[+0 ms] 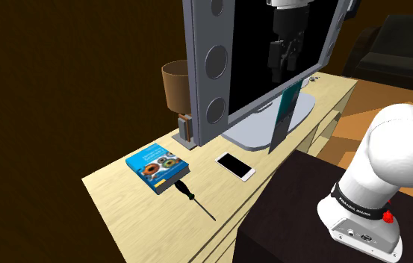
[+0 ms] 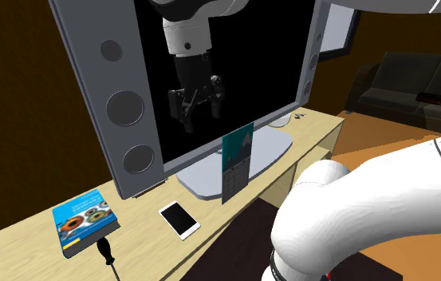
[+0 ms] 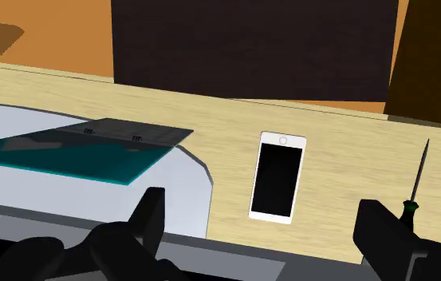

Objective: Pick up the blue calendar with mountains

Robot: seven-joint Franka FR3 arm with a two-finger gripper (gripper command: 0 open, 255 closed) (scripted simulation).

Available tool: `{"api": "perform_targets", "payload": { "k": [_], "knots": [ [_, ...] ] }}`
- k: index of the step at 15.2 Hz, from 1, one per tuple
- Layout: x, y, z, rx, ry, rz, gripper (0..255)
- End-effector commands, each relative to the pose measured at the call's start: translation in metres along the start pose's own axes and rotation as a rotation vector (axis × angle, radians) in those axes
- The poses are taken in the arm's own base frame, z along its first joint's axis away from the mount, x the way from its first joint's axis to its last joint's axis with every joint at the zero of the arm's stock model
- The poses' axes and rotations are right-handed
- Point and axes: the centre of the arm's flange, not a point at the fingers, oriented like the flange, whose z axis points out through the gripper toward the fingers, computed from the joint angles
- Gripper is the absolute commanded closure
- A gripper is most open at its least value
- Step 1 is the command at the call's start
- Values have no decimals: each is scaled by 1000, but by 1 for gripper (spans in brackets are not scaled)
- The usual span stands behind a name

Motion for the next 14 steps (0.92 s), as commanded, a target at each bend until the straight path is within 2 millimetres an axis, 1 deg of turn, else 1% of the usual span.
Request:
{"api": "perform_targets", "payload": {
  "k": [1,3,5,7,9,10,14],
  "knots": [
    [0,0,0,0,0,0,0],
    [-2,17,14,-32,-6,-287,0],
    [0,35,28,-63,-12,-575,0],
    [8,51,41,-95,-18,-862,0],
    [20,65,54,-127,-24,-1150,0],
    [21,67,56,-131,-25,-1188,0],
    [23,65,77,-131,-25,-1188,0]
  ]
}}
